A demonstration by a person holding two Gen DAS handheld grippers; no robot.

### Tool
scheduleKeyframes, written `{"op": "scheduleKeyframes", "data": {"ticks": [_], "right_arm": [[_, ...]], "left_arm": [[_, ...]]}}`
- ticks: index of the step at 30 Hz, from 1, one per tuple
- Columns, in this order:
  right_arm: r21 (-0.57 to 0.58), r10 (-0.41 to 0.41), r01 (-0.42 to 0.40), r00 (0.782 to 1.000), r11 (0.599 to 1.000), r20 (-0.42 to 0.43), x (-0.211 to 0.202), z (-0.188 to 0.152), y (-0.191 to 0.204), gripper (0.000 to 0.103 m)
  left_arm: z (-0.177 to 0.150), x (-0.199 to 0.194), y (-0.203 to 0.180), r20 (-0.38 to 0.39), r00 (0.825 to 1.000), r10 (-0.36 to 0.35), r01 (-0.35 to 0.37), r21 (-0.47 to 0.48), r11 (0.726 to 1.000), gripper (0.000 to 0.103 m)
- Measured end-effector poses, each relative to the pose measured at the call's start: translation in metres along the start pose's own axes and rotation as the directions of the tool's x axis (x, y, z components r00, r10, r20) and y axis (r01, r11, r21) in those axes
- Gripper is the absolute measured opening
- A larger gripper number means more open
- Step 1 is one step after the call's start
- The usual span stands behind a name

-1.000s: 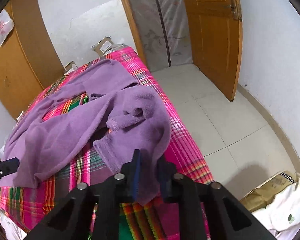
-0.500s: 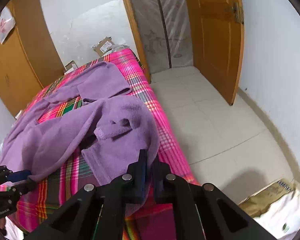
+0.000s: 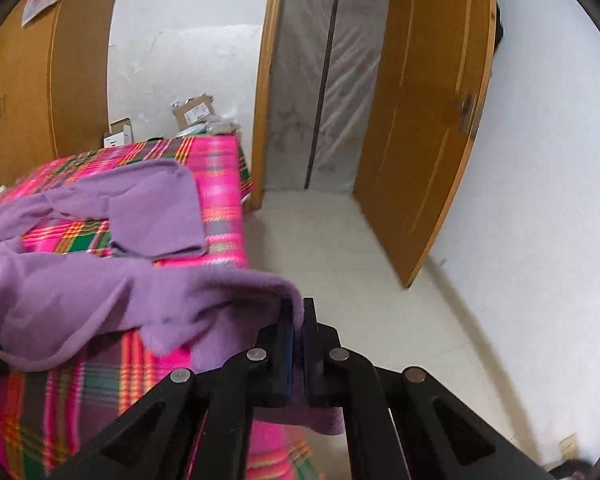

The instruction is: Fold clothes

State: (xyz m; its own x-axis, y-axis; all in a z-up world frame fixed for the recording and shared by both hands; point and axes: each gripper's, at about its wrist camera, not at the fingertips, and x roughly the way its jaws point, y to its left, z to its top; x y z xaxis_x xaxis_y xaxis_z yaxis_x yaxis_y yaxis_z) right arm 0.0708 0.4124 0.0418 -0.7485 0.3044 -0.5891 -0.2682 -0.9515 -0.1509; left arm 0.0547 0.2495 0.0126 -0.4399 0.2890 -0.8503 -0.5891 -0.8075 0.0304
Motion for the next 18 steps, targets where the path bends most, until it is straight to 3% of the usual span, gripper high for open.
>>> {"op": "scheduleKeyframes", "data": {"ticks": [1,11,18], "right_arm": [[-0.014,-0.022,0.023,1.000,1.000,0.018,0.000,0.002,-0.001,0.003],[-0.037,-0.149,0.157,0.973,0.987,0.176,-0.004,0.015,-0.016,0.003],[-0.054,-0.146,0.151,0.986,0.987,0.074,0.020,-0.021,-0.028,0.003]], "left_arm": [[0.001,0.000,0.002,0.002,1.000,-0.011,0.011,-0.011,1.000,0.005],[0.003,-0.016,0.011,0.049,0.989,-0.141,0.145,-0.068,0.987,0.003],[0.001,-0.015,0.007,0.039,0.976,-0.214,0.217,-0.093,0.972,0.003]]}}
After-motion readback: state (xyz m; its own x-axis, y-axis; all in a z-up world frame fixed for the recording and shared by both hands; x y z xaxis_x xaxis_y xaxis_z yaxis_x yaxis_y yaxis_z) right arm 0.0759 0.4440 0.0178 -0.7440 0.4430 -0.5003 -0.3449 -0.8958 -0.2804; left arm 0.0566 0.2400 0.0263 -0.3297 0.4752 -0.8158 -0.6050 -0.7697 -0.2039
